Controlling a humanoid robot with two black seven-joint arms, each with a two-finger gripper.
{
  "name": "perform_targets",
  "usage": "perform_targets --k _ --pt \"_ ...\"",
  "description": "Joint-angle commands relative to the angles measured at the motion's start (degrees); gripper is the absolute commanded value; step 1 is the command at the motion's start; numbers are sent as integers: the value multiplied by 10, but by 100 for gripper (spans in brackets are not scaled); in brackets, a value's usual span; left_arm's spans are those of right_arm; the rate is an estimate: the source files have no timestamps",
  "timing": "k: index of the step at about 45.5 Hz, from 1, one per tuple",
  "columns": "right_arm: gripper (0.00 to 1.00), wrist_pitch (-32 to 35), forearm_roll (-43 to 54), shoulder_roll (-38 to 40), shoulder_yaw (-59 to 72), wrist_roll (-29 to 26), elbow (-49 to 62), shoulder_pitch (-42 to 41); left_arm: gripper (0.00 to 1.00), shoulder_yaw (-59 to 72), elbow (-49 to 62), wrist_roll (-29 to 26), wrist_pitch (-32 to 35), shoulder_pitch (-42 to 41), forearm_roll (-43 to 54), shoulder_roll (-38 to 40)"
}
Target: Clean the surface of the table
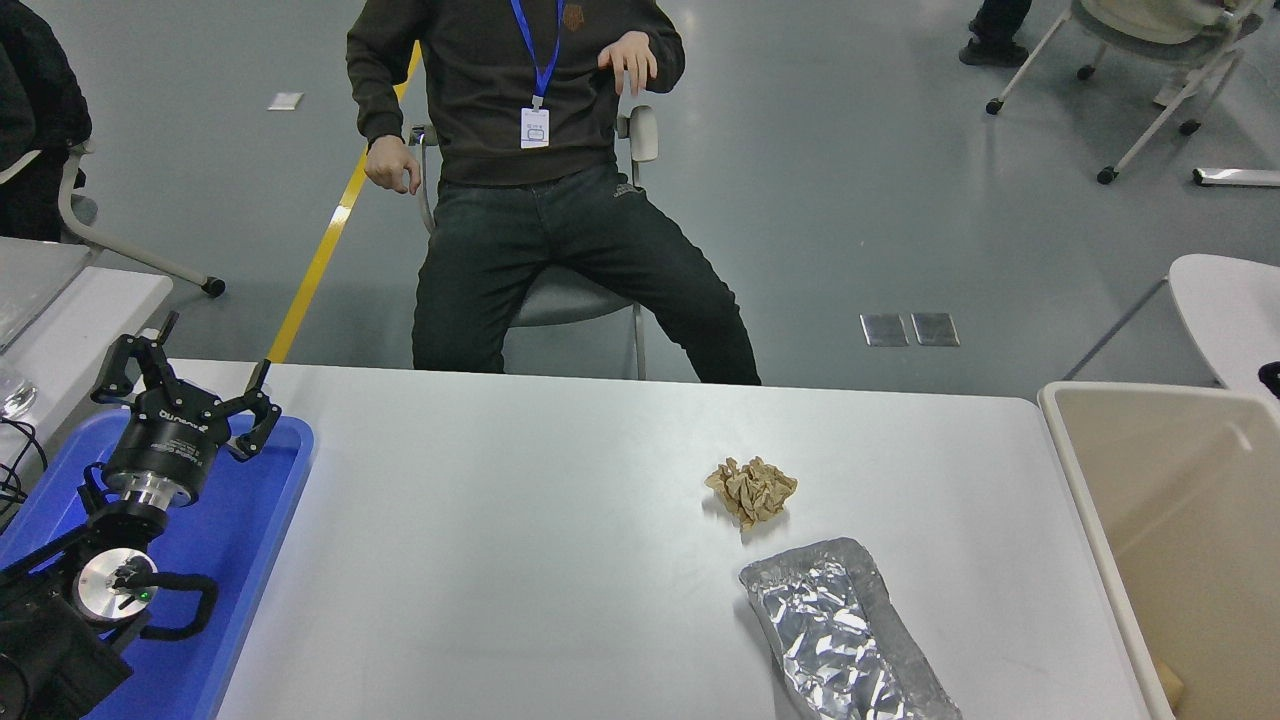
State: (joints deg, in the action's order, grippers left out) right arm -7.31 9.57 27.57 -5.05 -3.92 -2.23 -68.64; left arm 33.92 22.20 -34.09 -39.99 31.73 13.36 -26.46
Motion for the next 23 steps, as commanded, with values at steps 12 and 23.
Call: perform_targets --k 12,23 --pt "98 -3 -34 59 -243 5 -203 -38 100 0 -1 0 0 0 0 0" --pt "98 -4 -34 50 -310 7 -276 -8 100 0 -1 0 0 0 0 0"
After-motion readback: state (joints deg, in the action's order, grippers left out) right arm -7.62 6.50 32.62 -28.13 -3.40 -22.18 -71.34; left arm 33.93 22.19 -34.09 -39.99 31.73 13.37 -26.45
